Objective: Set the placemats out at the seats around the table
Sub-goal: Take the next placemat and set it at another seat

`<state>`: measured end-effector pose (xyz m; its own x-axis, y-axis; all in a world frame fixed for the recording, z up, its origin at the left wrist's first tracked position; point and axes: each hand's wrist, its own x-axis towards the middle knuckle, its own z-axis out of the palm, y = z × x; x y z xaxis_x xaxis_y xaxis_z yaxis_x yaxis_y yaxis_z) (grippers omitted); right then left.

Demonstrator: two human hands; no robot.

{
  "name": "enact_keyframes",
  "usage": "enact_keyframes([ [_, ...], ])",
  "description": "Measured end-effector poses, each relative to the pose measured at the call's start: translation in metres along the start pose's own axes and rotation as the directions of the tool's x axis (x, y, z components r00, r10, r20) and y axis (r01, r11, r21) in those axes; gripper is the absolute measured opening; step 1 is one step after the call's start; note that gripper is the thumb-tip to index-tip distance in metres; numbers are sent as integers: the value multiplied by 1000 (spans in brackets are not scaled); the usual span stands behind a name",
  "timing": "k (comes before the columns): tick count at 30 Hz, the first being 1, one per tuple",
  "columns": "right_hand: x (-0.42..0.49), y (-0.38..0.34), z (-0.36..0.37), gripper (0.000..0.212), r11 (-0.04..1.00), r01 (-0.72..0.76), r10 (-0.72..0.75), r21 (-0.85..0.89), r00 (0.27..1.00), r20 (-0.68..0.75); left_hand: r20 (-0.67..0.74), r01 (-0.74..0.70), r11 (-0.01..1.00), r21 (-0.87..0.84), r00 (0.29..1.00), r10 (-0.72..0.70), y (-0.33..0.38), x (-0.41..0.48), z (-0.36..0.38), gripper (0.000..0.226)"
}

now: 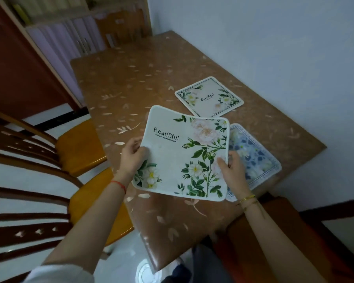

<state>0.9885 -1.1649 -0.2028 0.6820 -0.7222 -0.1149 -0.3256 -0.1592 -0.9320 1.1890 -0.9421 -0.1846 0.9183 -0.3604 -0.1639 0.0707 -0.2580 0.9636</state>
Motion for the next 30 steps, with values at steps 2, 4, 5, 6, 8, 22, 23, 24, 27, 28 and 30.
enact_keyframes([
  [2,-29,1,2,12,1000,-18,18,14,1000,-2,-4,4,1000,15,1000,-4,-2,-21,-14,31],
  [4,-55,3,3,13,1000,-17,17,14,1000,-12,-23,4,1000,20,1000,-3,-3,-41,-26,26],
  [5,-67,4,3,14,1000,-18,18,22,1000,-8,-32,-9,1000,23,999,10,-4,-51,-31,25],
  [6,-80,5,4,14,1000,-20,20,23,1000,-3,-39,-30,999,34,999,31,-5,-61,-36,24],
  [8,-101,8,4,15,999,-35,35,15,999,-5,-38,-62,997,42,997,63,-6,-80,-43,23],
  [22,-216,14,8,21,1000,-19,20,-25,999,50,-131,-76,993,91,987,88,-28,-186,-101,24],
  [23,-223,13,12,22,999,-18,20,-38,998,53,-131,-78,993,93,987,89,-30,-190,-108,24],
  [24,-230,12,17,22,999,-19,22,-45,998,55,-126,-79,992,95,988,90,-32,-193,-114,24],
  [27,-240,10,29,19,998,-7,10,-63,999,46,-116,-83,993,85,989,92,-38,-192,-130,25],
  [28,-243,9,35,19,997,0,3,-72,999,35,-112,-87,993,85,989,97,-40,-191,-136,25],
  [30,-245,6,51,20,998,11,-10,-68,1000,12,-102,-91,992,89,990,100,-43,-181,-151,26],
])
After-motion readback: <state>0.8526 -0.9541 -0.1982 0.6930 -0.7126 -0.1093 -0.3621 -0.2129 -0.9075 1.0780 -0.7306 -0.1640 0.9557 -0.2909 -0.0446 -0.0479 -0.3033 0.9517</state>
